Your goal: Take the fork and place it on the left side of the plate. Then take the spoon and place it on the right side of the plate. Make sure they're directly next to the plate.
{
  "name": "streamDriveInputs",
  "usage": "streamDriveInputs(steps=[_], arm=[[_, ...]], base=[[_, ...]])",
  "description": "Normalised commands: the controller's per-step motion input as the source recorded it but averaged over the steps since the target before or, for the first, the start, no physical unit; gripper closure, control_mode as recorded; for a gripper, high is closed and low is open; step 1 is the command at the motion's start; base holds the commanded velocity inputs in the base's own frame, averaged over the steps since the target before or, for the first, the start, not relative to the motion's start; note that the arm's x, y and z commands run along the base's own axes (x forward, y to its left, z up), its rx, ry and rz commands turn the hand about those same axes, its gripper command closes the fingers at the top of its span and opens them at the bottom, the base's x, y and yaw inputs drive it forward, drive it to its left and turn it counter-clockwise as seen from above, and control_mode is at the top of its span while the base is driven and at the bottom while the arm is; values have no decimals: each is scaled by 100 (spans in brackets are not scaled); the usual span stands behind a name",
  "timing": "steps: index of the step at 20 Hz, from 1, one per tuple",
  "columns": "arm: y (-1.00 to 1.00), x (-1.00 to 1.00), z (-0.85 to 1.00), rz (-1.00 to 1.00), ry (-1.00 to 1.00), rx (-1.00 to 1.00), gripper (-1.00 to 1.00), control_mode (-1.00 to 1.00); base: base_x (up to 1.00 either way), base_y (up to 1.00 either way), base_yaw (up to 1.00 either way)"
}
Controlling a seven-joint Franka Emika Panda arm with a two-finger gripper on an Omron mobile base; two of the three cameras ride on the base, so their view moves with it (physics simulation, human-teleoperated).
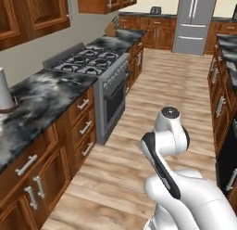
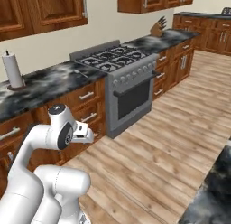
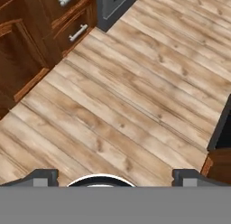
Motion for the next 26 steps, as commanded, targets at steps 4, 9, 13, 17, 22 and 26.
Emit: streamDriveInputs(steps=[4,9,13,17,22,26], arm=[[0,0,0,0,0,0,-100,100],[0,0,0,0,0,0,-100,100],[0,0,0,0,0,0,-100,100],[0,0,0,0,0,0,-100,100],[0,0,0,0,0,0,-100,100],[0,0,0,0,0,0,-100,100]], base=[[100,38,-30],[100,42,-6],[100,0,21],[100,-39,43],[100,-35,65],[100,-29,70]])
